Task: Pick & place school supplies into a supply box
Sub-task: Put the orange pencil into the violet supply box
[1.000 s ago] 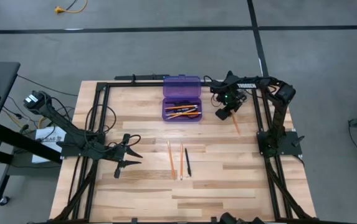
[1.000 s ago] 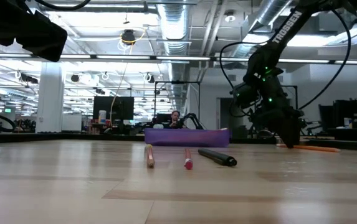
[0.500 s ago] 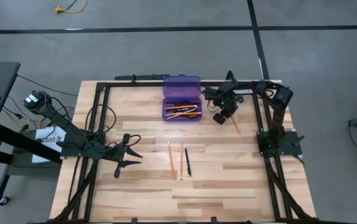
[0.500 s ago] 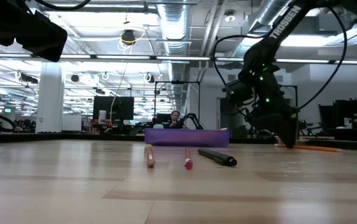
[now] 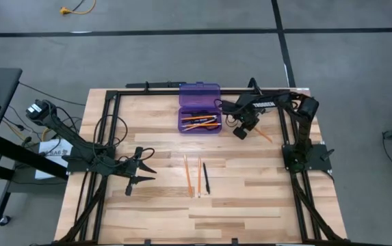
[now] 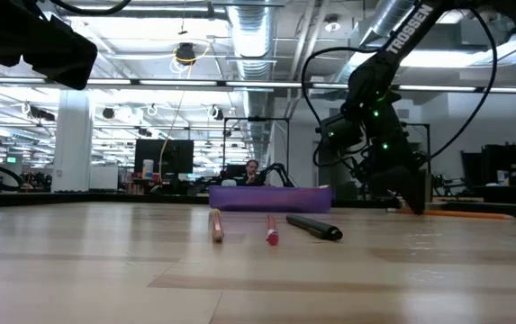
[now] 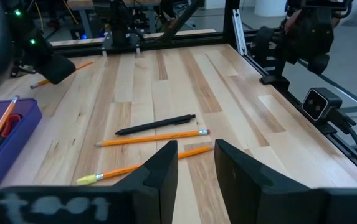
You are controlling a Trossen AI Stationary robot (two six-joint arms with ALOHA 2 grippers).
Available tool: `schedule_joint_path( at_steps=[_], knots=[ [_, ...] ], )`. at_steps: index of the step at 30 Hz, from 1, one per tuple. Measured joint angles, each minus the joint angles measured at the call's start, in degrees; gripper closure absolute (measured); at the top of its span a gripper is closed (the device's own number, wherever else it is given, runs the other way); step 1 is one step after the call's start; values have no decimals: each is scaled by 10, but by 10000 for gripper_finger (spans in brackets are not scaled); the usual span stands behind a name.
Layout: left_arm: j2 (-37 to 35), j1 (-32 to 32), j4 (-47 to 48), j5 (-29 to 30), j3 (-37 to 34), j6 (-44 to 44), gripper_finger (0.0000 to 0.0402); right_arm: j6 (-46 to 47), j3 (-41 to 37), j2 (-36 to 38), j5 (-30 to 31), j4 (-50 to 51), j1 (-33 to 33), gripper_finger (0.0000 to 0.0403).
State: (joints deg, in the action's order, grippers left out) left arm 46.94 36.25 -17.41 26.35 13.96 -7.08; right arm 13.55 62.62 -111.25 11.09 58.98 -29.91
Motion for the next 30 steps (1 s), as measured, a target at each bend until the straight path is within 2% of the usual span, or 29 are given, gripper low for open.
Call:
schedule_joint_path(
  at_steps=[6,11,16,25,30],
  knots=[
    [0,0,0,-1,0,-5,306,0,20,20,-2,-3,13,400],
    [0,0,2,-1,0,-7,306,-32,24,80,-71,-36,32,401],
    [0,0,1,-2,0,-7,306,-46,25,140,-110,-62,52,401],
    [0,0,1,-2,0,-6,306,-49,26,211,-113,-100,74,402],
    [0,0,0,-2,0,-2,306,-44,59,200,-110,-111,74,402]
  ],
)
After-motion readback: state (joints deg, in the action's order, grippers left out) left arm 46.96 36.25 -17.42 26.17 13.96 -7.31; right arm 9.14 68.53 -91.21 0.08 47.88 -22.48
